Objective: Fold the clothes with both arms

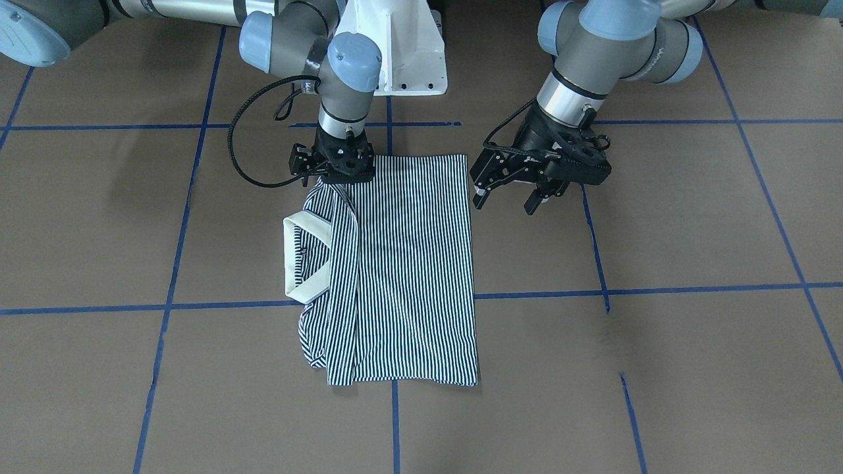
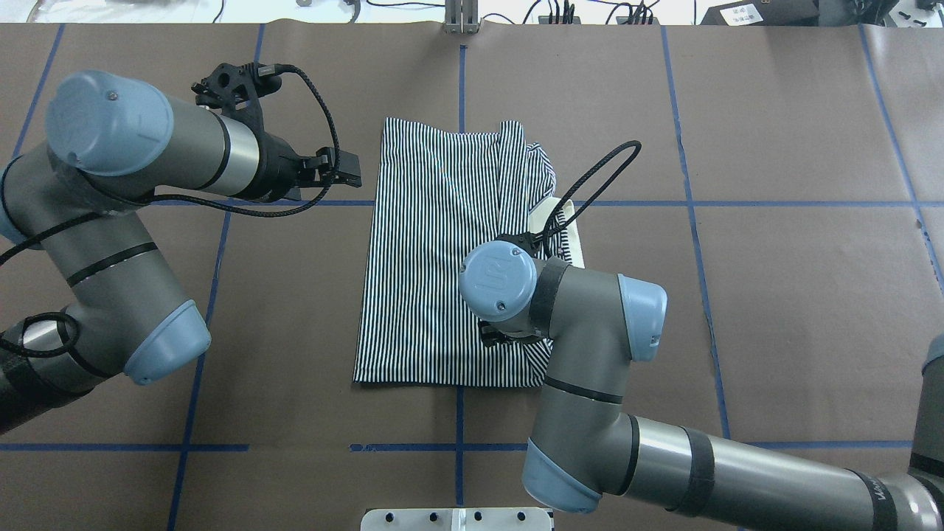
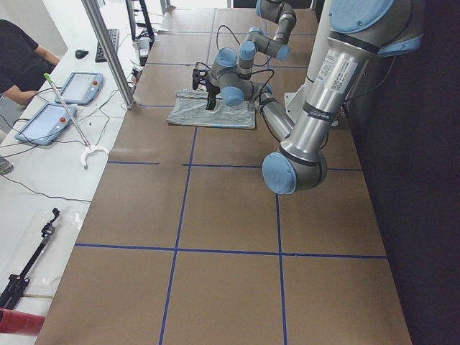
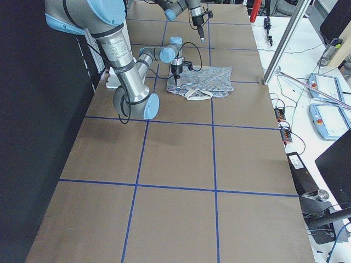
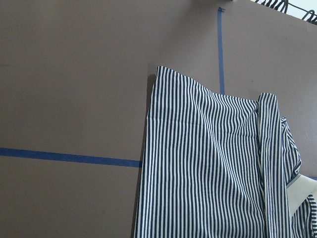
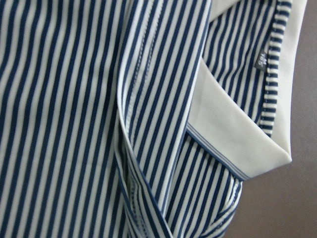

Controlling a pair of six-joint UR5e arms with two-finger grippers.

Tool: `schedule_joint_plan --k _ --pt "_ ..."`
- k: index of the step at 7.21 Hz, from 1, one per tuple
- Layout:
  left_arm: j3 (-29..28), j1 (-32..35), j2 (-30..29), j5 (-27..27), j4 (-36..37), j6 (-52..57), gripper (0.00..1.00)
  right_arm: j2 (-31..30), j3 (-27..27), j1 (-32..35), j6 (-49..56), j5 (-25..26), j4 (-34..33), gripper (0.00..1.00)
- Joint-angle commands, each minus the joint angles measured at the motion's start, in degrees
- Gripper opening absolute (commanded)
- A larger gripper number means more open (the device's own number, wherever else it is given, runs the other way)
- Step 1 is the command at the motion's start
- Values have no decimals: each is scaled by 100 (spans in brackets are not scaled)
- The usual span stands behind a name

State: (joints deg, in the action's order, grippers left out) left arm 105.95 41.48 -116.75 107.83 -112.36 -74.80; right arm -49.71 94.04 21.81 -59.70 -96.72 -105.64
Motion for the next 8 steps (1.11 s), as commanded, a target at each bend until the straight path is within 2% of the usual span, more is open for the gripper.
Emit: schedule_joint_plan --k 1,6,7,8 --pt "13 1 3 1 3 1 100 49 -105 43 64 5 9 100" --pt "-48 1 3 -8 -5 1 100 -266 -44 332 116 -48 -9 100" --pt "-49 -8 -15 -8 -5 1 100 -589 243 524 343 -66 -61 100" --pt "-49 -8 -15 -8 -5 1 100 -1010 925 674 824 -66 -436 100"
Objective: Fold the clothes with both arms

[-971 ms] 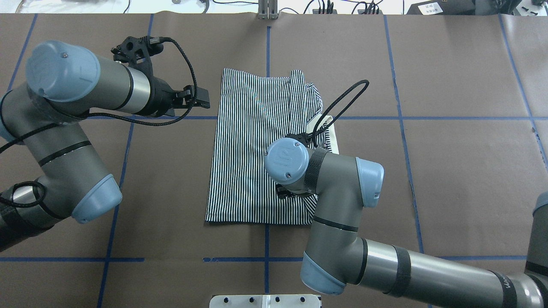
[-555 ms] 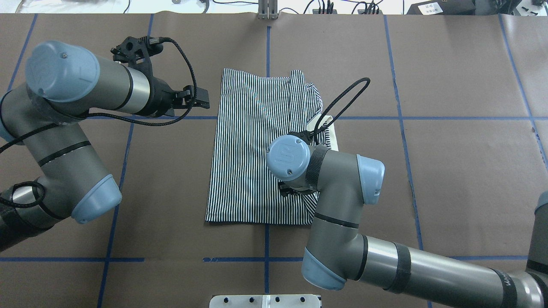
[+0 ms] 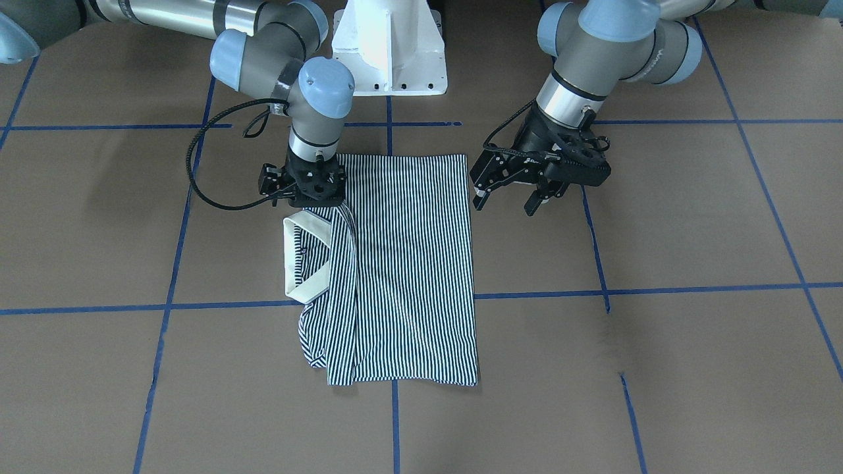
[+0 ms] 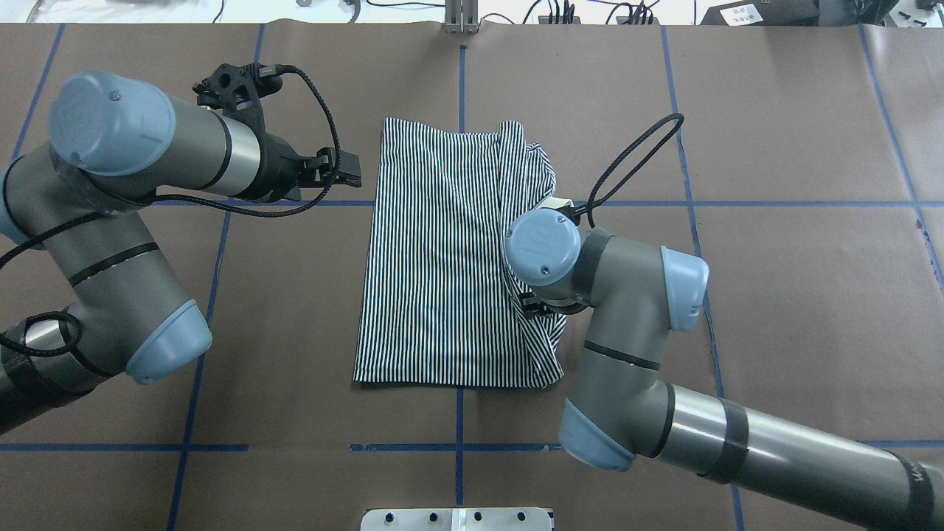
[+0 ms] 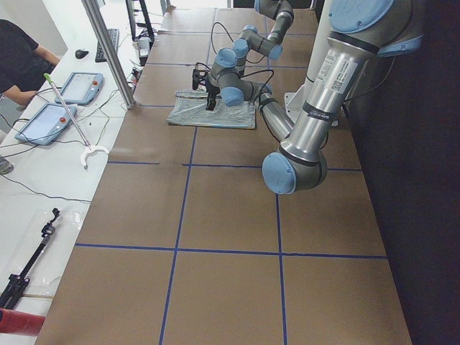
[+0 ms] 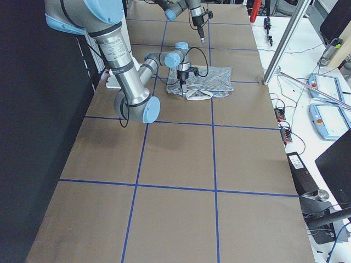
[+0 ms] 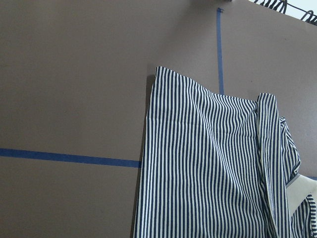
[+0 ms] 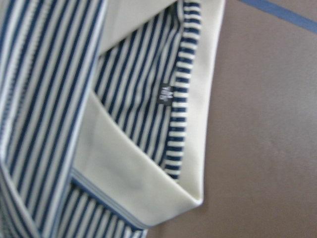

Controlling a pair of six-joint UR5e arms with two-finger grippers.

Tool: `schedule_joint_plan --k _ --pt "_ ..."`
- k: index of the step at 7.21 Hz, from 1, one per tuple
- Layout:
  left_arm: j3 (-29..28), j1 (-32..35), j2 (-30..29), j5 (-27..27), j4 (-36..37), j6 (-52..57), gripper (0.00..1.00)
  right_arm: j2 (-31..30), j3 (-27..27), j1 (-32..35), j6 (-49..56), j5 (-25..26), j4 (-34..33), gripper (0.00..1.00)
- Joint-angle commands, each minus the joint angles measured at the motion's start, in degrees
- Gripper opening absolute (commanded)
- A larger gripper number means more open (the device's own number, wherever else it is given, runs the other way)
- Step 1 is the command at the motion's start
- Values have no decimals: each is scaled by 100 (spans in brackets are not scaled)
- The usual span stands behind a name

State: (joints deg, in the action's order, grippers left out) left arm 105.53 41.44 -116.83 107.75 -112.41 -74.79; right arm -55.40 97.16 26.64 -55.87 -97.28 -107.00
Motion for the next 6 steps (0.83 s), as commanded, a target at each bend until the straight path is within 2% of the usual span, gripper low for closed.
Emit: schedule_joint_plan --k 1,3,4,5,6 --pt "-6 5 -6 0 0 0 100 -462 872 236 515 -1 -557 100" --pt "3 5 3 0 0 9 100 26 665 201 437 -28 -489 100" --pt "-6 5 11 0 0 9 100 621 81 193 410 -36 -480 100" --pt "20 5 12 0 8 9 100 949 -351 166 393 -36 -341 100" --pt "47 14 38 0 17 9 100 979 -660 27 62 -28 156 100"
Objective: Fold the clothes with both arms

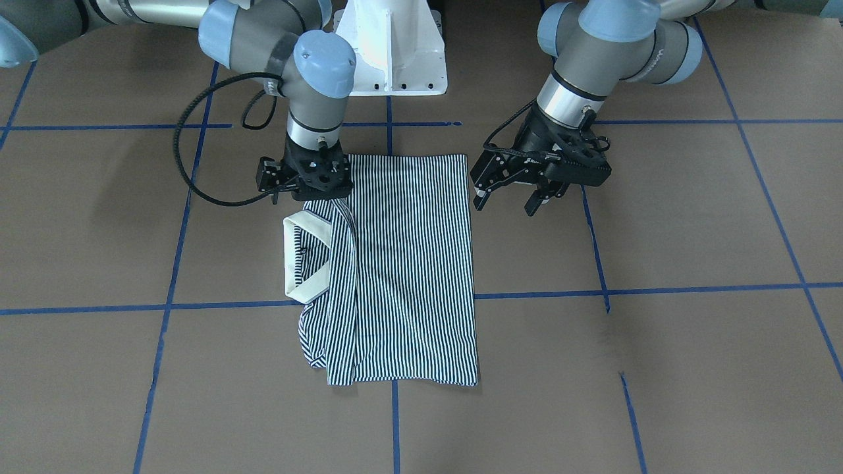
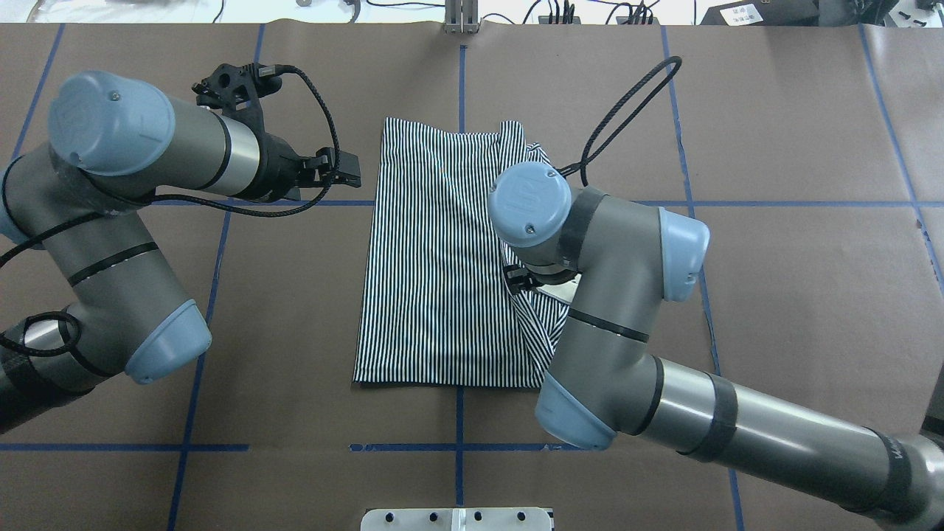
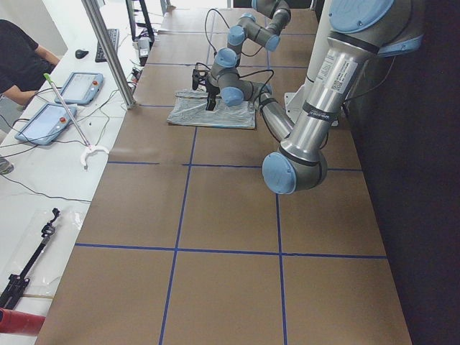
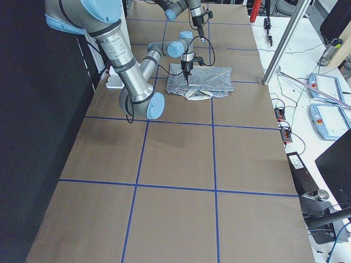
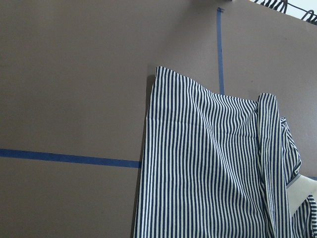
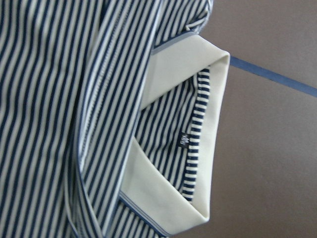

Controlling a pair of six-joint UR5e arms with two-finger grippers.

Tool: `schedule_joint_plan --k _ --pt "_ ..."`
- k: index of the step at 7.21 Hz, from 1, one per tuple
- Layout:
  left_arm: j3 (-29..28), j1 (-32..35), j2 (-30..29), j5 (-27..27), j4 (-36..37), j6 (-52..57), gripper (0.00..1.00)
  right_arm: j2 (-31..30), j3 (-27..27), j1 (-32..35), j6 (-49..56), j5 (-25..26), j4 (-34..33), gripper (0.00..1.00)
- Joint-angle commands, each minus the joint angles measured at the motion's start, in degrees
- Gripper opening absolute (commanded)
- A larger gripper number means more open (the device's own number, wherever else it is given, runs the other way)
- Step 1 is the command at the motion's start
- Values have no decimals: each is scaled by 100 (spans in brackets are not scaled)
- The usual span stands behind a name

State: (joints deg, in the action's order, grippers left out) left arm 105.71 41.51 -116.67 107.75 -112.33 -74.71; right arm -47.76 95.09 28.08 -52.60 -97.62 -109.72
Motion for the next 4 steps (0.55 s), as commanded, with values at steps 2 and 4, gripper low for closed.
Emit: schedule_joint_plan --k 2,4 --pt "20 -3 21 0 1 0 100 320 -834 -250 -339 32 601 100" --pt "2 -3 21 0 1 0 100 285 -834 -250 -330 15 566 100"
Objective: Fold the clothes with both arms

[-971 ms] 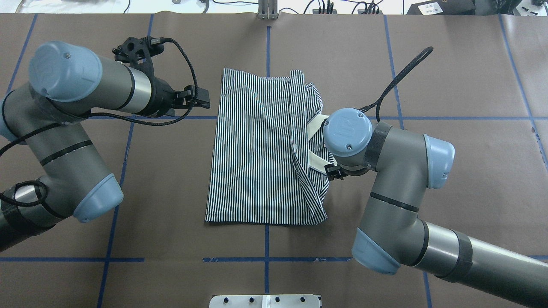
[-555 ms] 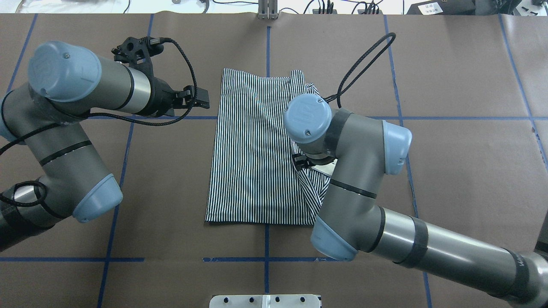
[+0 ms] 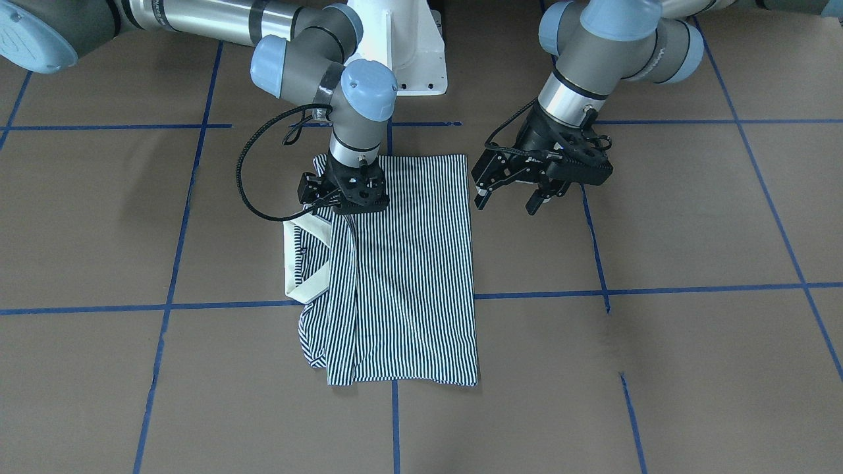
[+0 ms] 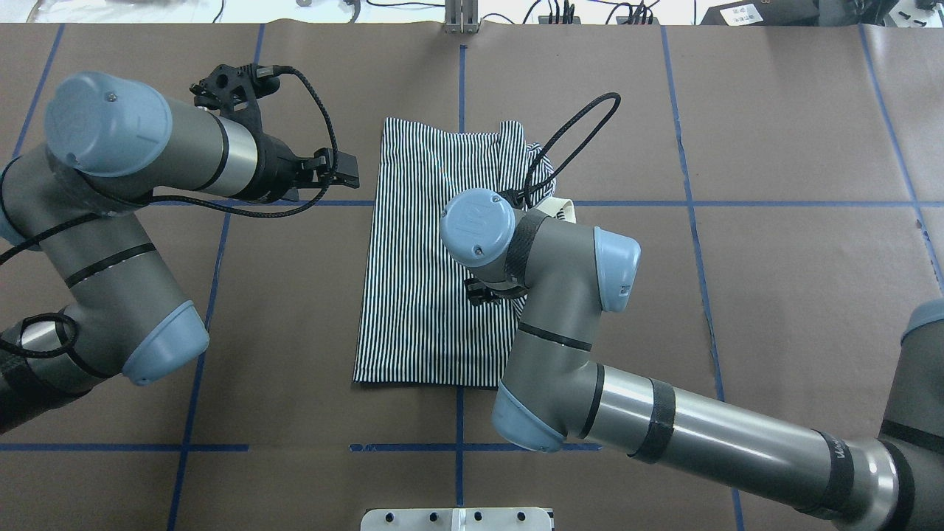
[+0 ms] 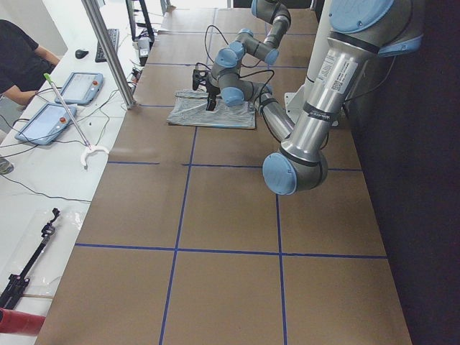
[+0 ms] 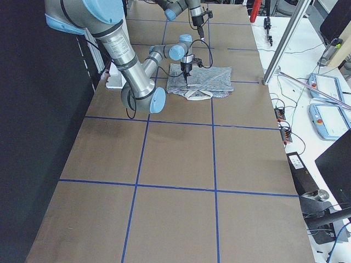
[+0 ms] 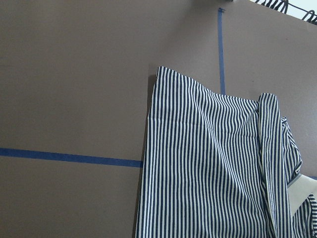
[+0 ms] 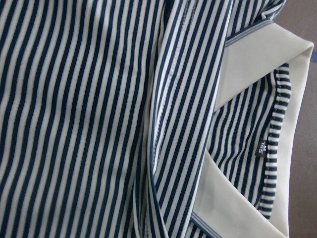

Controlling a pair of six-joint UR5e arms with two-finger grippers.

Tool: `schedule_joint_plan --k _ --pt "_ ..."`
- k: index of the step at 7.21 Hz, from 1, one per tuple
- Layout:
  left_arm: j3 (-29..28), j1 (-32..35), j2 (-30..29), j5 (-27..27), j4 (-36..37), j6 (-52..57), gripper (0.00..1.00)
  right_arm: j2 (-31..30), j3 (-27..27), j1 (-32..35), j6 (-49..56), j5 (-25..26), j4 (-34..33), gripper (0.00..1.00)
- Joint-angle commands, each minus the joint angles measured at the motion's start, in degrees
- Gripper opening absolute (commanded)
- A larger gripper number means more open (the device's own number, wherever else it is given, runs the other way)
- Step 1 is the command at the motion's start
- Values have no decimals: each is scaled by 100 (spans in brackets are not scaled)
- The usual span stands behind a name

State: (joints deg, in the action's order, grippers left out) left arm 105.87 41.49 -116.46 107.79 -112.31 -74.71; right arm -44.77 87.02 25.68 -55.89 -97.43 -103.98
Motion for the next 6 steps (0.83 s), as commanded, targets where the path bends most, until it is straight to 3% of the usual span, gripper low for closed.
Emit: schedule_joint_plan --k 1,6 --pt "-22 -1 0 -4 -1 0 100 -49 -27 -19 -1 -4 -9 100" --pt "-49 -1 -17 -4 -27 0 100 -155 -36 -37 -1 -13 -132 100"
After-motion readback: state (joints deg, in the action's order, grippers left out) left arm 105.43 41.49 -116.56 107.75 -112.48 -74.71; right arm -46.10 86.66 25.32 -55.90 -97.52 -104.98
